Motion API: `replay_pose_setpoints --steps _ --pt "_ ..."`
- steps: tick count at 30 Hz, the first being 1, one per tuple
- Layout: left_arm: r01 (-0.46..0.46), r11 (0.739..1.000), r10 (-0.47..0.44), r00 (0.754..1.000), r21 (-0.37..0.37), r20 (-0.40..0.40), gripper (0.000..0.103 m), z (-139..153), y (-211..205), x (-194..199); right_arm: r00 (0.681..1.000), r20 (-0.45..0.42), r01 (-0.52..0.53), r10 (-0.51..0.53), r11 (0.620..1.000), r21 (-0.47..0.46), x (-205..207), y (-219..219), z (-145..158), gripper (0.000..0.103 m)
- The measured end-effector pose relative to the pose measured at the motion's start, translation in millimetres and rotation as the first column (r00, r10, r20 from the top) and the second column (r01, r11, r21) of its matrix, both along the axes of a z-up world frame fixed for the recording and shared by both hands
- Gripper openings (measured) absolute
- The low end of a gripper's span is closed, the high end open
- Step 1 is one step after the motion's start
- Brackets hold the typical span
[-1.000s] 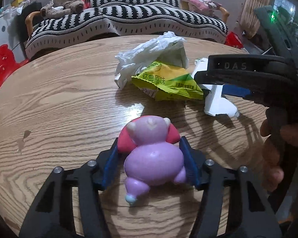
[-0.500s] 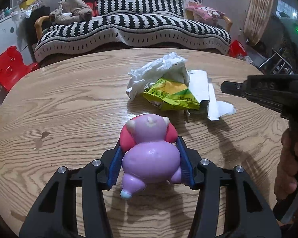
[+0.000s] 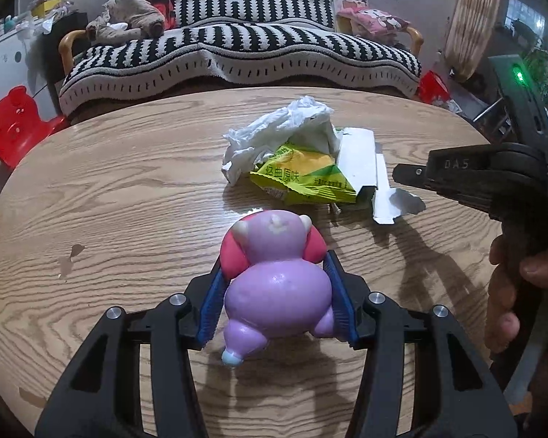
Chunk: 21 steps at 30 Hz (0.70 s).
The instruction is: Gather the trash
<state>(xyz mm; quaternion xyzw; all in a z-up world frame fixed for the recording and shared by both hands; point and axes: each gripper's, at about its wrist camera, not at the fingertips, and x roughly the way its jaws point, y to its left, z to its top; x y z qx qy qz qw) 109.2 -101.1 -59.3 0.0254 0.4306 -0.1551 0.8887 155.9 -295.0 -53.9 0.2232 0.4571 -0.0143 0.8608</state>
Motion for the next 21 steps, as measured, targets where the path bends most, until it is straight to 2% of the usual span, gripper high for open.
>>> replay_pose_setpoints --steps 6,7,8,9,10,14,21 --pt "-0.010 1.000 0.010 1.000 0.004 -0.010 0.052 -3 8 10 1.000 -0.003 0.031 -0.031 0.999 -0.017 6 4 -5 0.004" --pt "-0.011 1.000 0.011 1.000 0.001 -0.010 0.052 -3 9 10 0.999 -0.004 0.041 -0.041 0.999 -0.025 6 3 -6 0.019" --pt "-0.012 1.000 0.012 1.000 -0.003 -0.011 0.052 -3 11 11 0.998 0.007 0.055 -0.054 0.998 -0.032 4 1 -5 0.062" --pt "-0.013 1.000 0.013 1.000 -0.005 -0.011 0.052 -3 12 12 0.997 0.025 0.072 -0.071 0.996 -0.045 4 1 -2 0.082" --pt "-0.013 1.000 0.013 1.000 -0.005 -0.012 0.052 -3 13 13 0.994 0.064 0.095 -0.091 0.994 -0.060 -1 -1 3 0.092" --pt "-0.017 1.000 0.017 1.000 -0.004 -0.014 0.052 -4 17 16 0.994 0.082 0.071 -0.066 0.996 -0.060 0 2 9 0.092" --pt "-0.022 1.000 0.021 1.000 -0.009 -0.017 0.052 -3 20 16 1.000 0.010 0.016 -0.016 0.998 -0.056 19 20 -9 0.081"
